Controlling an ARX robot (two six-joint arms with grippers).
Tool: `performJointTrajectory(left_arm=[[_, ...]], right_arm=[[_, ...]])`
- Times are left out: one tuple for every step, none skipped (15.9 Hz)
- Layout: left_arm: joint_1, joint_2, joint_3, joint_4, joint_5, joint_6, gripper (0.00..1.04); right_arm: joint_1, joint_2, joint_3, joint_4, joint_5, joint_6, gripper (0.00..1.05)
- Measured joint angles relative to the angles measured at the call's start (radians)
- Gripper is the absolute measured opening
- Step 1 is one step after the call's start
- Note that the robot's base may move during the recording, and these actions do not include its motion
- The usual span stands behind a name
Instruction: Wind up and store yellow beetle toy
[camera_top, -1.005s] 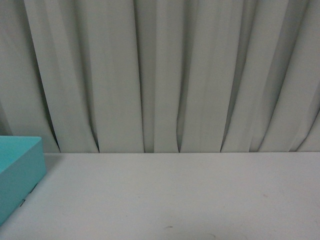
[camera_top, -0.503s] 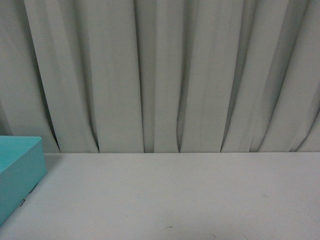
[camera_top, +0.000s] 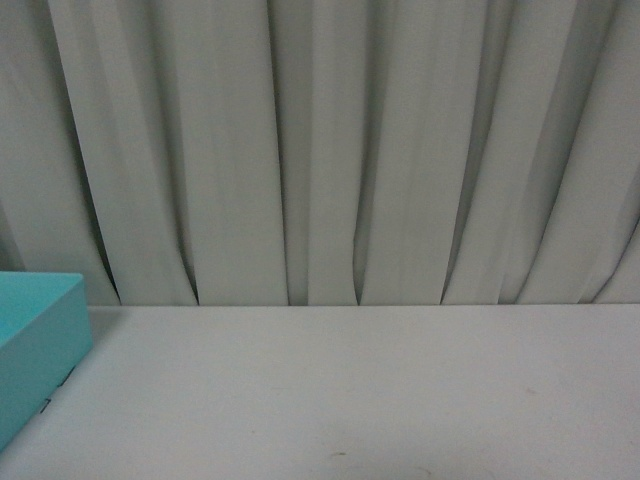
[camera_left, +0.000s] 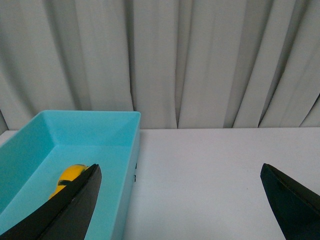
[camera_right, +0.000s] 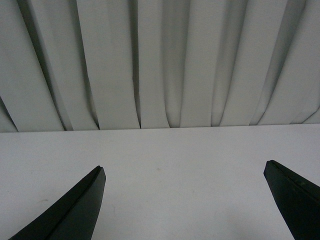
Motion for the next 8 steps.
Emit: performJointTrajectory(left_arm=[[0.000, 0.000, 0.000, 0.000, 0.000, 0.000, 0.98], [0.000, 0.000, 0.000, 0.000, 0.000, 0.000, 0.98], [0.000, 0.000, 0.000, -0.001, 0.000, 0.000, 0.98], [0.000, 0.000, 0.000, 0.000, 0.000, 0.000, 0.98], [0.000, 0.000, 0.000, -0.001, 0.000, 0.000, 0.98], [0.000, 0.000, 0.000, 0.000, 0.000, 0.000, 0.98], [0.000, -0.001, 0.000, -0.001, -0.001, 0.000, 0.98], [0.000, -0.001, 0.000, 0.001, 0.000, 0.000, 0.98]], right_arm=[[0.000, 0.000, 0.000, 0.000, 0.000, 0.000, 0.98], [0.000, 0.000, 0.000, 0.000, 0.000, 0.000, 0.98], [0.000, 0.000, 0.000, -0.002, 0.000, 0.000, 0.98], [0.000, 0.000, 0.000, 0.000, 0.000, 0.000, 0.98], [0.000, 0.000, 0.000, -0.001, 0.000, 0.000, 0.98], [0.000, 0.000, 0.000, 0.000, 0.000, 0.000, 0.98], [0.000, 0.000, 0.000, -0.001, 0.000, 0.000, 0.98], [0.000, 0.000, 0.000, 0.000, 0.000, 0.000, 0.98]])
